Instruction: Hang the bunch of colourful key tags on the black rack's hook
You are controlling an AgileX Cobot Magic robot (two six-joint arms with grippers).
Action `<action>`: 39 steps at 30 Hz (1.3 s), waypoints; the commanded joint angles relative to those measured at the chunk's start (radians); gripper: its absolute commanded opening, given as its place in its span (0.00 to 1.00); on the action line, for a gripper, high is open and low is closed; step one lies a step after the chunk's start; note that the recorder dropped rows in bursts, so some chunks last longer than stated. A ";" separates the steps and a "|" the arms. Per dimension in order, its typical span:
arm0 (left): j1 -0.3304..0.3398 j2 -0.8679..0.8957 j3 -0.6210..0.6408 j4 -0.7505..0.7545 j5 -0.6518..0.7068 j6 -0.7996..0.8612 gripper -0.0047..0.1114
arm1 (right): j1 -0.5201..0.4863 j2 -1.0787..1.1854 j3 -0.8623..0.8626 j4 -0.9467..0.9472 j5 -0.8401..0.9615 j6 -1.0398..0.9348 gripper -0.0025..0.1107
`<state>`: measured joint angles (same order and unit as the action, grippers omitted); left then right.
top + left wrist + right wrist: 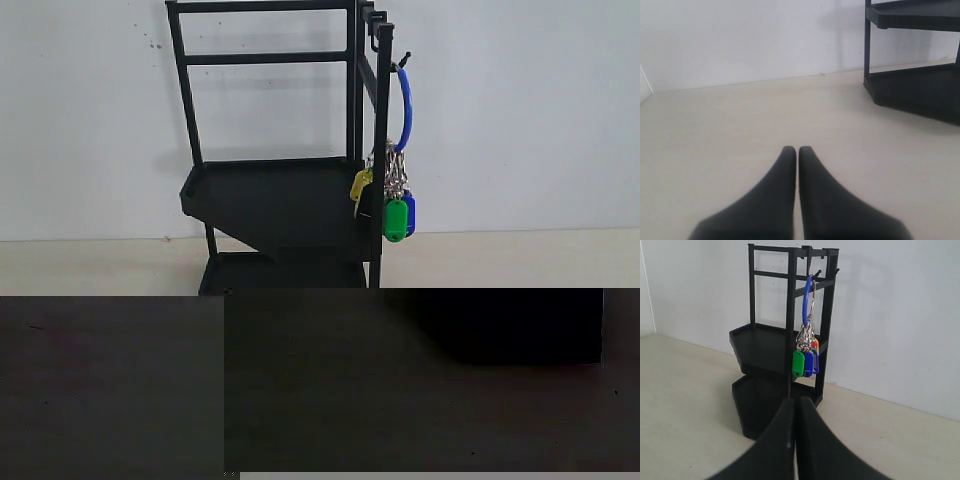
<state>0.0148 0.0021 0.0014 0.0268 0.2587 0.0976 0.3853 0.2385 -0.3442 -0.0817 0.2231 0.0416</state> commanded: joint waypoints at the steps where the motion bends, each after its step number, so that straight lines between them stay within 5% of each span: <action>1: -0.001 -0.002 -0.001 -0.003 -0.005 -0.001 0.08 | -0.006 -0.006 0.006 0.000 -0.010 -0.008 0.02; 9: -0.001 -0.002 -0.001 -0.003 -0.005 -0.001 0.08 | -0.038 -0.058 0.006 -0.003 0.044 -0.022 0.02; 20: -0.001 -0.002 -0.001 -0.003 -0.005 -0.001 0.08 | -0.250 -0.239 0.013 -0.007 0.237 -0.073 0.02; 35: -0.001 -0.002 -0.001 -0.003 -0.005 -0.001 0.08 | -0.325 -0.239 0.344 -0.009 -0.053 -0.077 0.02; 39: -0.001 -0.002 -0.001 -0.003 -0.005 -0.001 0.08 | -0.325 -0.239 0.344 -0.005 0.048 -0.077 0.02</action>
<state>0.0148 0.0021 0.0014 0.0268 0.2587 0.0976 0.0672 0.0050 -0.0062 -0.0882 0.2490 -0.0395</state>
